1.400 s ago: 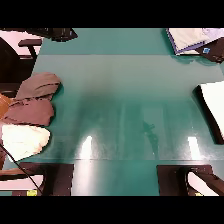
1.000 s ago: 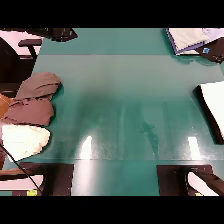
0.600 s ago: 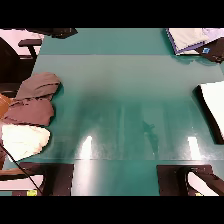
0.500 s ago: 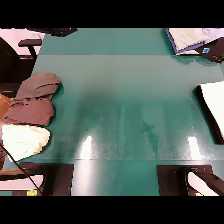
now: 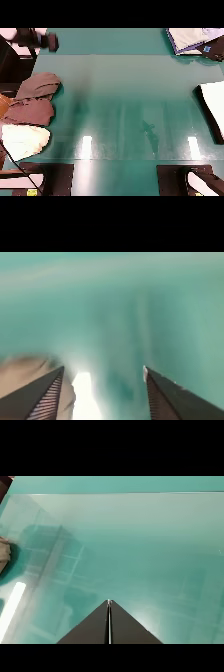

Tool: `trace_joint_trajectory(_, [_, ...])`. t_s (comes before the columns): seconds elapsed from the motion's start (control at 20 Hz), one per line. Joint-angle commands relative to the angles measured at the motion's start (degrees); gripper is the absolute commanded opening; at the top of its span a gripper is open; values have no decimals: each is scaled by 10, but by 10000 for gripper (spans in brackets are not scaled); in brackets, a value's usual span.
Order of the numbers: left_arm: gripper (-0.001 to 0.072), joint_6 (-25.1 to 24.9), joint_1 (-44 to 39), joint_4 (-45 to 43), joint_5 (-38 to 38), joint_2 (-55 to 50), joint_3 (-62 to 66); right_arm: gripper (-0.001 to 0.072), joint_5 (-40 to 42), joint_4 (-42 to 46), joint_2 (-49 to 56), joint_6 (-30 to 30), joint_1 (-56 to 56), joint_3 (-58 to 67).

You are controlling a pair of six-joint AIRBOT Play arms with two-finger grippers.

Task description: Fold the shirts.

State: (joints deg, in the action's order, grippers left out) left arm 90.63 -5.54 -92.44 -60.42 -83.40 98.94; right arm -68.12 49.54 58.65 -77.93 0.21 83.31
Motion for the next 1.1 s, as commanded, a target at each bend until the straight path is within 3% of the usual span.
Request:
trace_joint_trajectory(0.0, [593,47,65,-50,24,-14,-131,19,5,0,0,0,1,0])
trace_joint_trajectory(0.15, [593,81,111,-46,88,-33,-202,19,6,0,0,0,1,0])
trace_joint_trajectory(0.45, [591,82,126,-44,130,-64,-206,19,7,0,0,0,1,-2])
trace_joint_trajectory(0.5, [511,84,126,-44,130,-63,-205,19,6,0,0,0,1,-2])
trace_joint_trajectory(0.6, [44,84,126,-45,118,-62,-188,19,7,0,0,0,1,-2])
trace_joint_trajectory(0.85, [26,65,122,-43,39,-36,-66,18,5,-5,0,0,1,6])
trace_joint_trajectory(1.05, [26,-45,92,13,16,78,69,18,10,-4,0,0,1,85])
